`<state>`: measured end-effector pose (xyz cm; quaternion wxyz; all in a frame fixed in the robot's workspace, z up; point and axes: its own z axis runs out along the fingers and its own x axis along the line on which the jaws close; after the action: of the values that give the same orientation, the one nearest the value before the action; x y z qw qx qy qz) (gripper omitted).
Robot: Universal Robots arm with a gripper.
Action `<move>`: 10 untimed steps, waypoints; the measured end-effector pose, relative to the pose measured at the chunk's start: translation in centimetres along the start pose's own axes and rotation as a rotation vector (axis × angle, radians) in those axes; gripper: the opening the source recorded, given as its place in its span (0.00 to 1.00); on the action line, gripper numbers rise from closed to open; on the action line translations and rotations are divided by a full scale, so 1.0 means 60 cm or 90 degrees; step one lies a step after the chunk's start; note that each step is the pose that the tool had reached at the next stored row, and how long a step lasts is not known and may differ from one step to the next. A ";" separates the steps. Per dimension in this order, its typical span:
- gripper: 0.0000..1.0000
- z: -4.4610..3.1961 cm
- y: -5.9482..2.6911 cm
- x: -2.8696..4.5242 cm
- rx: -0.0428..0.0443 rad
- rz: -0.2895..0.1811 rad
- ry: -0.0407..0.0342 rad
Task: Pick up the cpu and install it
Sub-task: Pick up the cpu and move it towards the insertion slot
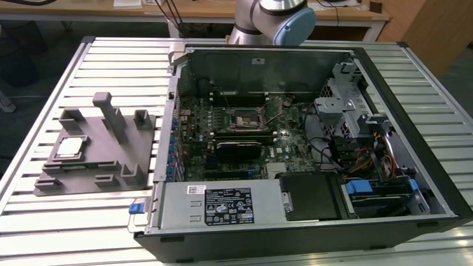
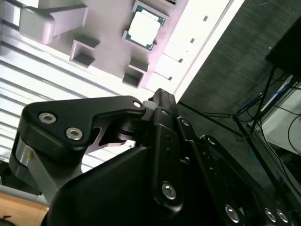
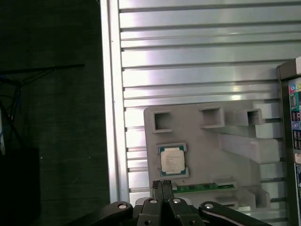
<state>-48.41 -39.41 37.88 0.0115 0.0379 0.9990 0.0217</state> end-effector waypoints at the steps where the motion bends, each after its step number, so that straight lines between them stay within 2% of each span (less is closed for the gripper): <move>1: 0.11 0.000 0.000 -0.002 0.0000 0.000 0.0000; 10: 0.11 0.000 0.001 -0.019 0.0000 0.000 0.0000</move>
<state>-47.28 -39.41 37.88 0.0115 0.0379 0.9990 0.0217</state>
